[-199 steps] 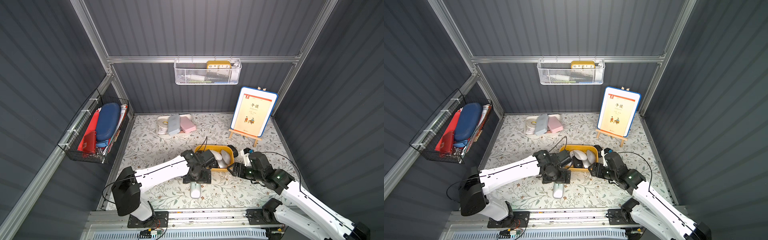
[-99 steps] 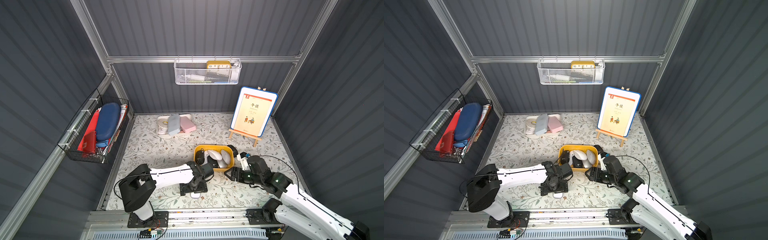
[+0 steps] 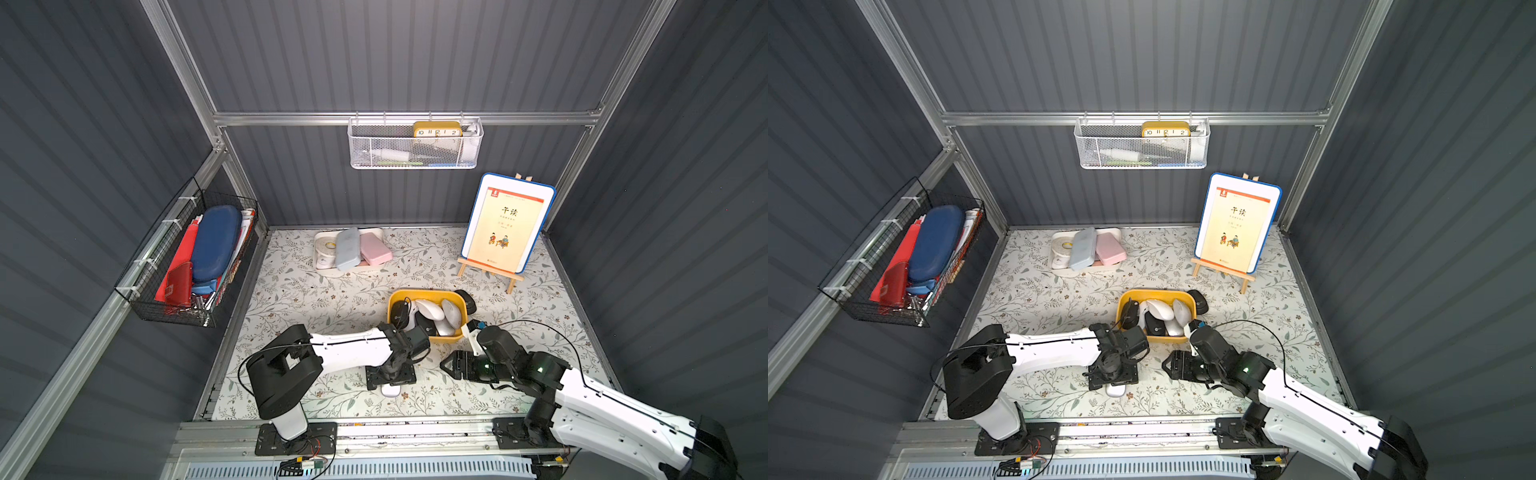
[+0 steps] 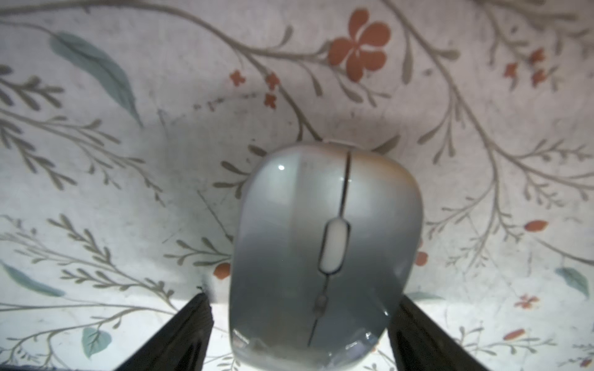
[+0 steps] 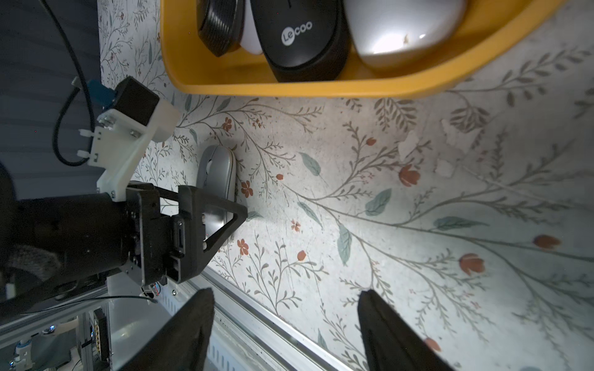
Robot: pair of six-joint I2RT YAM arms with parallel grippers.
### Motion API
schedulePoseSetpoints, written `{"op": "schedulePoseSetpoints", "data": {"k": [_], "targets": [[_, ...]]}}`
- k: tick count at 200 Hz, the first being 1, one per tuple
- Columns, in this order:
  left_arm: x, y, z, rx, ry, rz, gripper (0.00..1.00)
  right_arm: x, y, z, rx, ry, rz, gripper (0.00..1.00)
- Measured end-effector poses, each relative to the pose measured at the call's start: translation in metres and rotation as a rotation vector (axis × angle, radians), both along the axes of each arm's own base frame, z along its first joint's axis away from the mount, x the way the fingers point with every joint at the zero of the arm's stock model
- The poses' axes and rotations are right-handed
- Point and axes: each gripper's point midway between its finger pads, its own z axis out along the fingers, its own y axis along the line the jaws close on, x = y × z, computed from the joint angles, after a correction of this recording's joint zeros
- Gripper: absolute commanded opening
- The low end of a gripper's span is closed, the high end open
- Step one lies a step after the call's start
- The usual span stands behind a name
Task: Put the mouse in the storage box
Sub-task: Pick up the mouse from the center of the board.
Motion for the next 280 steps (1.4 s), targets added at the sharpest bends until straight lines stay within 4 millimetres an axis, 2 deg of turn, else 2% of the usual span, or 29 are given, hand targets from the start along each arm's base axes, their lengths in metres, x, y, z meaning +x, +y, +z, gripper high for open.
{"op": "schedulePoseSetpoints", "data": {"k": [13,29,69,110,128,165,187,215,248,260,280], "targets": [[0.002,0.000,0.000,-0.003,-0.011,-0.003,0.80,0.000,-0.003,-0.001,-0.009,0.001,-0.008,0.74],[0.003,0.001,-0.002,-0.005,-0.018,-0.009,0.74,-0.001,-0.006,-0.002,-0.020,0.003,-0.014,0.74],[0.004,0.002,-0.003,-0.006,-0.024,-0.024,0.71,0.000,-0.014,0.000,-0.051,-0.006,-0.036,0.74],[0.006,0.003,-0.003,-0.004,-0.034,-0.050,0.59,0.001,-0.015,0.003,-0.059,-0.012,-0.043,0.74],[0.006,0.003,-0.003,-0.004,-0.035,-0.059,0.51,0.000,-0.016,0.002,-0.065,-0.006,-0.043,0.73],[0.014,0.002,0.002,0.003,-0.066,-0.068,0.49,0.001,-0.016,-0.002,-0.079,0.000,-0.043,0.73],[0.026,-0.007,0.020,0.001,-0.109,-0.070,0.50,0.001,-0.017,-0.004,-0.090,0.001,-0.043,0.73],[0.043,-0.028,0.055,-0.046,-0.170,-0.075,0.50,0.003,-0.018,-0.004,-0.097,-0.005,-0.046,0.73],[0.055,-0.041,0.096,-0.104,-0.217,-0.101,0.51,0.006,-0.022,0.001,-0.099,-0.037,-0.068,0.73],[0.070,-0.047,0.115,-0.139,-0.243,-0.107,0.51,0.008,-0.026,0.004,-0.102,-0.058,-0.084,0.73],[0.111,-0.055,0.145,-0.184,-0.310,-0.099,0.51,0.010,-0.032,0.010,-0.101,-0.091,-0.106,0.73]]}}
